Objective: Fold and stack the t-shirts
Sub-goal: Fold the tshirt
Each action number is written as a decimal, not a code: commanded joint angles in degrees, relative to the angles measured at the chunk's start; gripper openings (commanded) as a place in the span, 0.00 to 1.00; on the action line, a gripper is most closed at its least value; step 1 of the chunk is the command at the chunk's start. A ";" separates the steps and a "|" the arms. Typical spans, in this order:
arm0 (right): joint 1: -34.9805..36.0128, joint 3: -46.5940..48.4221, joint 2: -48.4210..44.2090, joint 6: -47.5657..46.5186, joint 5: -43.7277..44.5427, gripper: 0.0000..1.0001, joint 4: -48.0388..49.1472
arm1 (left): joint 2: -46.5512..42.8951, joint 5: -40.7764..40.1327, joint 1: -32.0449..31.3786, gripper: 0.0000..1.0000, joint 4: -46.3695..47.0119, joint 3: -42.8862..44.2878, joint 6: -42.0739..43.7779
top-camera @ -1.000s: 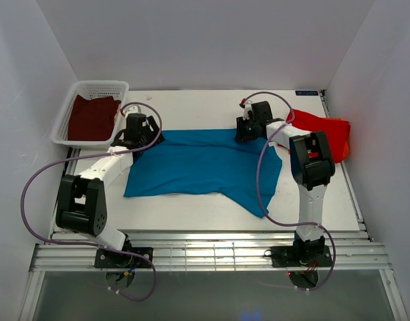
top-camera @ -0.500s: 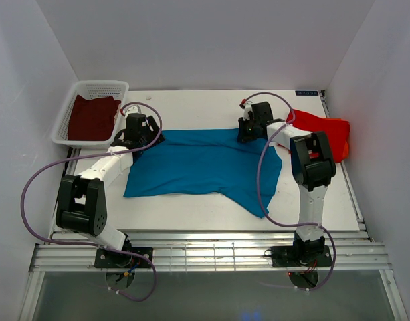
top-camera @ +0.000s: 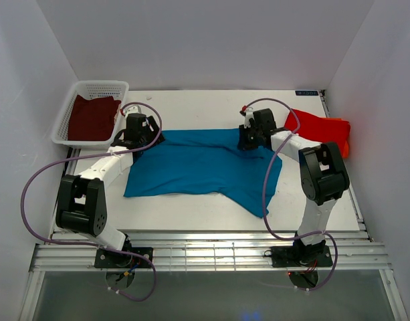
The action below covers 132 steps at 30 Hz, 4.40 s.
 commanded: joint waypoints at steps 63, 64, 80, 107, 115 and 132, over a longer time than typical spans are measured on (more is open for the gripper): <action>6.33 -5.27 -4.08 2.11 0.73 0.09 7.45 | 15.99 -11.28 0.76 0.79 2.13 13.87 4.14; 6.33 -2.39 -1.99 2.20 1.96 0.09 7.45 | 16.60 -11.37 0.76 0.79 3.27 14.74 4.67; 5.98 13.90 12.45 2.37 0.04 0.09 3.15 | 26.20 -14.44 0.76 0.76 0.21 21.18 5.47; 5.98 14.69 15.70 2.37 1.79 0.09 -0.37 | 13.52 -21.74 0.76 0.75 3.98 6.48 1.77; 5.98 14.95 15.88 2.37 2.41 0.09 -1.07 | 22.93 -20.69 0.76 0.48 -0.32 13.52 0.98; 4.05 17.32 17.19 3.61 4.25 0.09 -5.29 | 30.31 -22.36 4.36 0.42 -4.37 17.21 -1.84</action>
